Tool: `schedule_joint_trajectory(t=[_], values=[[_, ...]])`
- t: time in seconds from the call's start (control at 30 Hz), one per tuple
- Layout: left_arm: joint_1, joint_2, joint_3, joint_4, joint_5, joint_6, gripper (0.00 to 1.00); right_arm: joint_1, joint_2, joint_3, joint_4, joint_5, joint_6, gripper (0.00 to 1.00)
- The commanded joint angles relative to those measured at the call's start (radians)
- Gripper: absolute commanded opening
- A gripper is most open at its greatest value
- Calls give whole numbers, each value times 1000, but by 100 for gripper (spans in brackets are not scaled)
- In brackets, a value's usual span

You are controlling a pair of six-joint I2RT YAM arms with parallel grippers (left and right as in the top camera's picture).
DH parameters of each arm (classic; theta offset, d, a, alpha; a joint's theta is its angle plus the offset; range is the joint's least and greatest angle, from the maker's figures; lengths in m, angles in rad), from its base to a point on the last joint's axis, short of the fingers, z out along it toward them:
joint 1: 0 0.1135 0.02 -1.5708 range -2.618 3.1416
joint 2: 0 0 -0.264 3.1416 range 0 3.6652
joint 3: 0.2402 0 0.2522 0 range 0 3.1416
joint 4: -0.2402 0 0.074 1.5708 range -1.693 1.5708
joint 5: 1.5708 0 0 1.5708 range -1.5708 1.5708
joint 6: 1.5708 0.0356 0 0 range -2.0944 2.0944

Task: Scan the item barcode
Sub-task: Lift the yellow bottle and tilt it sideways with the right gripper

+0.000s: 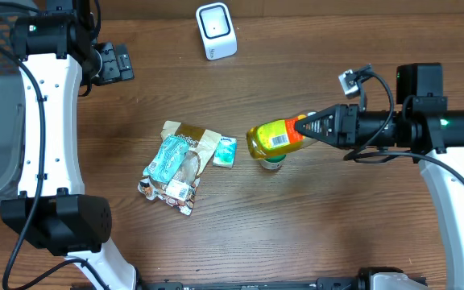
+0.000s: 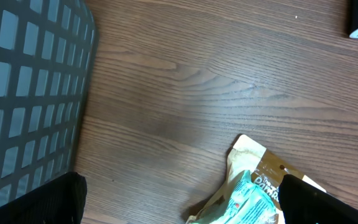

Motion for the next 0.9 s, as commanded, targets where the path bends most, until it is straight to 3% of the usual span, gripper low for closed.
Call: schedule_joint_trajectory(t=[0.0,0.27,0.87], values=[[3,-16,13,1,-2,-10,99,41,-21,32,5,-69,-23,27],[3,-16,13,1,-2,-10,100,108,-21,32,5,-65,-22,27],[3,-16,13,1,-2,-10,99,109,-21,32,5,-54,-22,27]])
